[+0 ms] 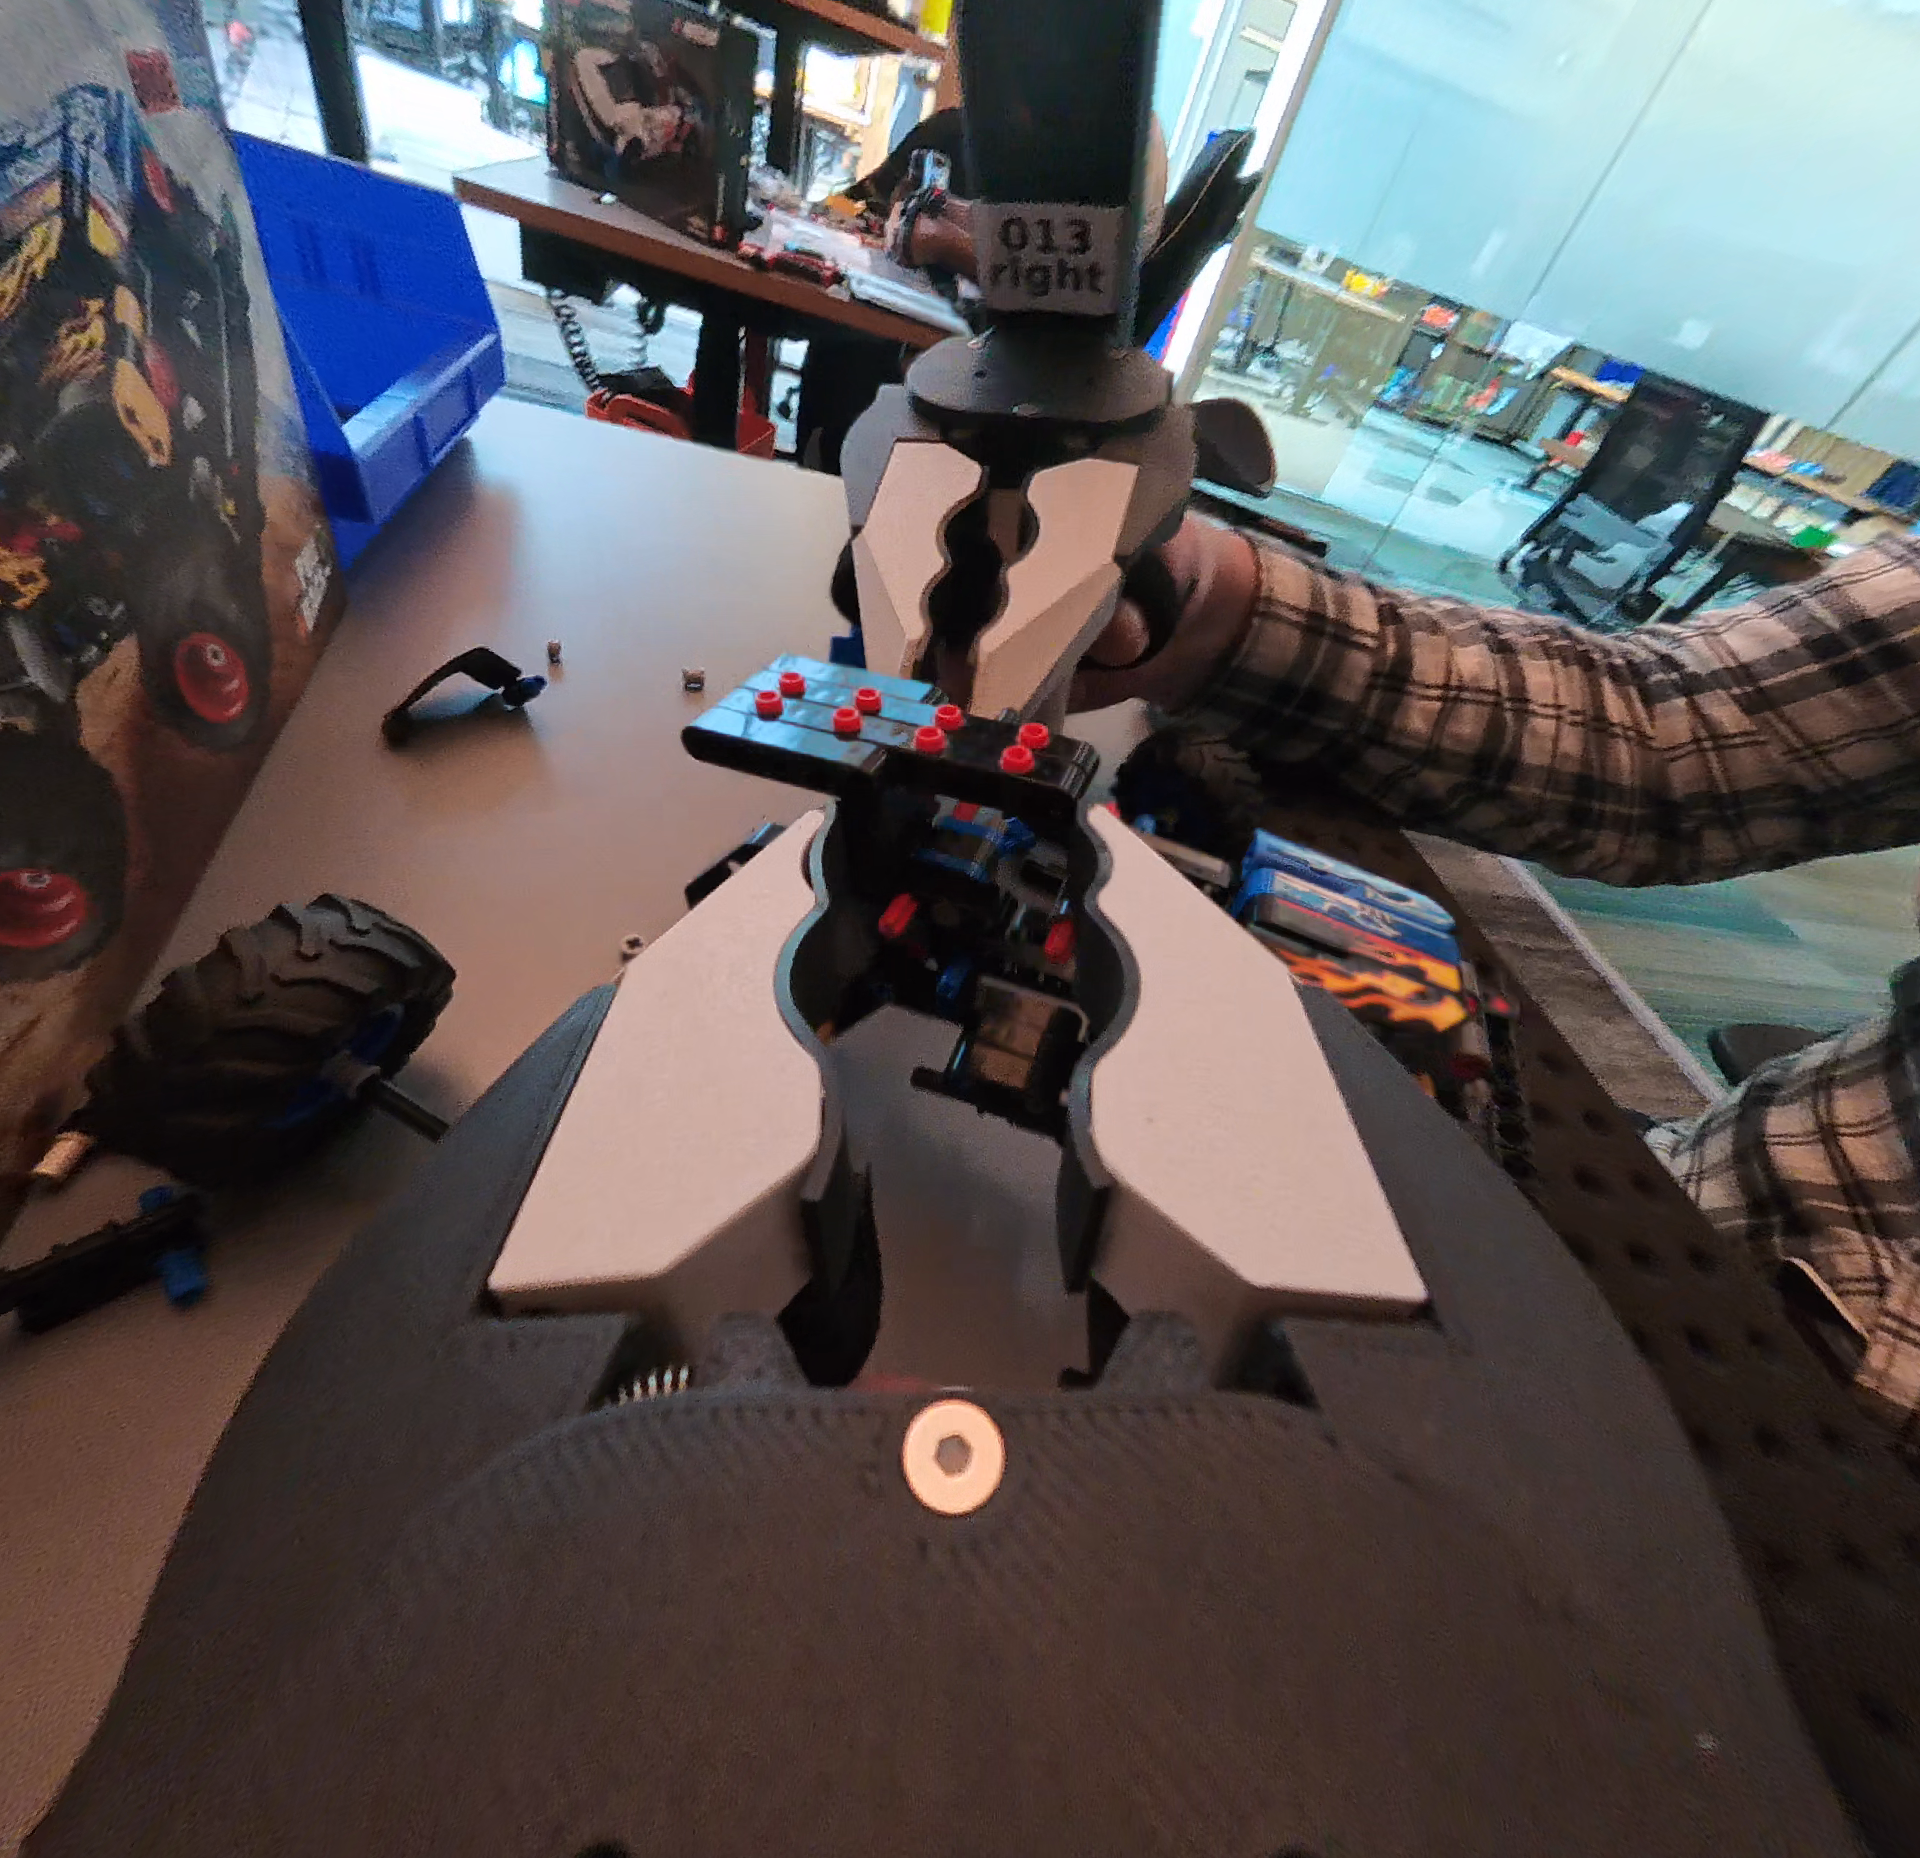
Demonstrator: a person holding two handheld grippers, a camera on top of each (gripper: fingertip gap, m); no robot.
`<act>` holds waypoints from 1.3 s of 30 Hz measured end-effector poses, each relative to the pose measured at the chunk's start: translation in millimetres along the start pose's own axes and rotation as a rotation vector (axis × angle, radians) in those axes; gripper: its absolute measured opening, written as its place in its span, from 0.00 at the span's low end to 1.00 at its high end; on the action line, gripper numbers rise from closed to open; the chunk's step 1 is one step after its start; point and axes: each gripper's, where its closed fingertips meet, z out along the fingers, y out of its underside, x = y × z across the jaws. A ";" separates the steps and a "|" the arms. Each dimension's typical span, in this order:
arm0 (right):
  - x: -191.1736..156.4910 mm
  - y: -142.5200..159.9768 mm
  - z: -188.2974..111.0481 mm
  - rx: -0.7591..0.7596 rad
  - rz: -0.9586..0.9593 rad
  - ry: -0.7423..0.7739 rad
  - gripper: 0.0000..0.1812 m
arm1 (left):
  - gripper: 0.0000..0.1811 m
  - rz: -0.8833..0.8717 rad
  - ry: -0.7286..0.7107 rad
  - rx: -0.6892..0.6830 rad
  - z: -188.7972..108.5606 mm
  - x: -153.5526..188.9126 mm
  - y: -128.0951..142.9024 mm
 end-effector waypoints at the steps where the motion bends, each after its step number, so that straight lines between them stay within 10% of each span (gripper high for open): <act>1: 2.1 2.9 1.0 -0.023 -0.011 0.029 0.03 | 0.22 0.013 -0.019 -0.024 2.0 -1.5 3.0; 14: 4.6 -24.4 -9.2 0.095 -0.091 0.149 0.03 | 0.21 0.045 -0.115 0.062 5.3 -0.1 -20.8; 16: -2.6 -29.7 -12.6 0.134 -0.088 0.112 0.02 | 0.03 0.043 -0.149 0.109 0.5 -5.3 -28.1; 39: -31.8 -22.3 -27.8 0.138 -0.161 -0.064 0.02 | 0.02 0.150 -0.068 0.081 -1.4 28.8 -29.9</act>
